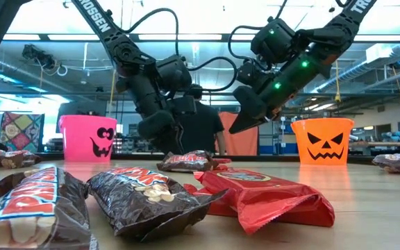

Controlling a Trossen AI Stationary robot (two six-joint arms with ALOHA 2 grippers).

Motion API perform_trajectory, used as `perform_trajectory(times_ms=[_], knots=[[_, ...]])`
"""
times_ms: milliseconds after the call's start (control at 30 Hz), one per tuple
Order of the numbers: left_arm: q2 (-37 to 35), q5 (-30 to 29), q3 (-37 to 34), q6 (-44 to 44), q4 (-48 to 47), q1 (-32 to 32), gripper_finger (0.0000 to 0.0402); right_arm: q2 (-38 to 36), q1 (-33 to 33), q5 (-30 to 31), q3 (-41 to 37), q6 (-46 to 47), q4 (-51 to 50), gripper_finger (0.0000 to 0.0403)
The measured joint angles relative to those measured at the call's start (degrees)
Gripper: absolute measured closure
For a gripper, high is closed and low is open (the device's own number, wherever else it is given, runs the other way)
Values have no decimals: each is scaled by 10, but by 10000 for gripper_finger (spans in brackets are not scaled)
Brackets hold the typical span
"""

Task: Sort candy by brand, put in halloween buckets
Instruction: Put the brown chocolate bar into the pink bucket

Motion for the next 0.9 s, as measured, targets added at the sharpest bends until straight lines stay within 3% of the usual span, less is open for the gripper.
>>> perform_trajectory(times_ms=[433,900], knots=[[-47,-34,30,-30,-115,15,277,0,13,-1,0,1,-6,348],[-232,-149,31,-76,-288,54,277,0,17,0,0,1,-18,348]])
